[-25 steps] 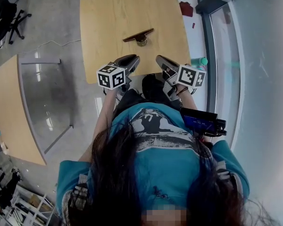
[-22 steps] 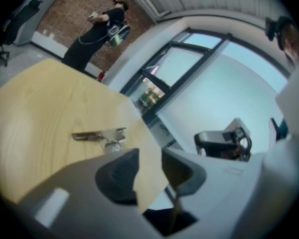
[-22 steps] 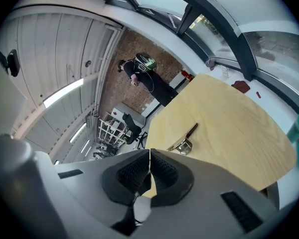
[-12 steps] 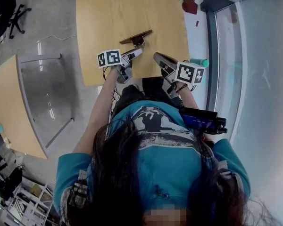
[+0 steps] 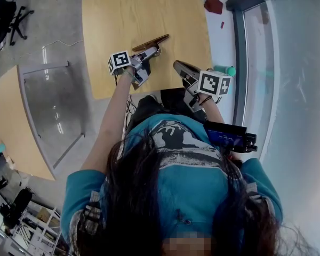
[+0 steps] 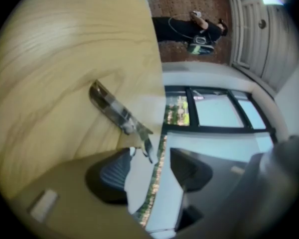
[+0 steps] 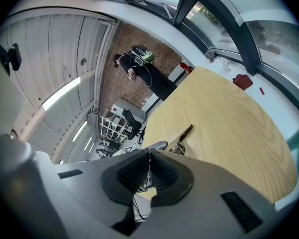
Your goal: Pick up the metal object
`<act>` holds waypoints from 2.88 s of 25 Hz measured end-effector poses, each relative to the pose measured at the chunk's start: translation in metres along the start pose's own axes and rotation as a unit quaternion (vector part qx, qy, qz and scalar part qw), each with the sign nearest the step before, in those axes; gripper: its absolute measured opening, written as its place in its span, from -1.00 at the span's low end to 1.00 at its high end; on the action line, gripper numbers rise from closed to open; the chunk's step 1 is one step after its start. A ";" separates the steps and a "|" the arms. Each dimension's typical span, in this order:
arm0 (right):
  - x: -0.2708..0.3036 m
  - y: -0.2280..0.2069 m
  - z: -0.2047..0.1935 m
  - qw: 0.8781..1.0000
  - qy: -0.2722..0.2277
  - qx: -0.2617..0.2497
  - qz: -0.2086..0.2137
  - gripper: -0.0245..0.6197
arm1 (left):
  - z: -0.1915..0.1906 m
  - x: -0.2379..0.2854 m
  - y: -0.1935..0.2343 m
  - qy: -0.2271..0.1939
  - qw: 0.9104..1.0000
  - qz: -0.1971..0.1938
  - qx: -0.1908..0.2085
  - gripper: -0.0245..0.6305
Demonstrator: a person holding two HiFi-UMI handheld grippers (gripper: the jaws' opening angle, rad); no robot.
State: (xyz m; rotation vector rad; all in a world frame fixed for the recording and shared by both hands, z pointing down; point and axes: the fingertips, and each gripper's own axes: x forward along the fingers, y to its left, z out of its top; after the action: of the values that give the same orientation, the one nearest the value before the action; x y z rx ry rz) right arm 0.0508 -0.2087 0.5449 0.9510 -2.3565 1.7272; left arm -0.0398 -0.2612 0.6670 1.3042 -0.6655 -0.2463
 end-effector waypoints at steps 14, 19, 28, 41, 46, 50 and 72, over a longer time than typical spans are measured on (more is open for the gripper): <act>-0.015 -0.010 -0.001 1.000 -0.007 0.007 -0.022 -0.88 | 0.029 0.004 -0.003 -0.076 0.987 -0.078 -0.120 -0.72; -0.016 -0.010 0.000 1.000 -0.008 0.010 -0.023 -0.88 | 0.028 0.002 -0.011 -0.084 0.987 -0.088 -0.104 -0.86; -0.004 -0.009 -0.001 1.000 0.007 0.005 -0.012 -0.88 | 0.010 -0.014 -0.021 -0.065 0.992 -0.093 -0.059 -0.86; 0.008 0.029 -0.017 1.000 0.019 -0.001 -0.002 -0.88 | -0.041 -0.092 -0.083 -0.035 0.993 -0.104 0.039 -0.86; -0.004 0.009 0.016 1.000 0.000 -0.007 -0.027 -0.88 | -0.040 -0.071 -0.110 -0.029 0.991 -0.116 0.052 -0.86; -0.016 -0.013 0.030 0.998 -0.013 0.007 -0.054 -0.88 | -0.043 -0.068 -0.118 -0.022 0.991 -0.113 0.073 -0.86; -0.012 -0.009 0.045 0.998 -0.033 -0.012 -0.051 -0.88 | -0.022 -0.083 -0.116 -0.038 0.980 -0.099 0.166 -0.85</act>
State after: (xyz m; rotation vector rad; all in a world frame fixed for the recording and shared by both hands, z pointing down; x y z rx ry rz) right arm 0.0780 -0.2448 0.5312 1.1205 -2.3186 1.6529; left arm -0.0697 -0.2310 0.5296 1.6925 -0.6589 -0.3597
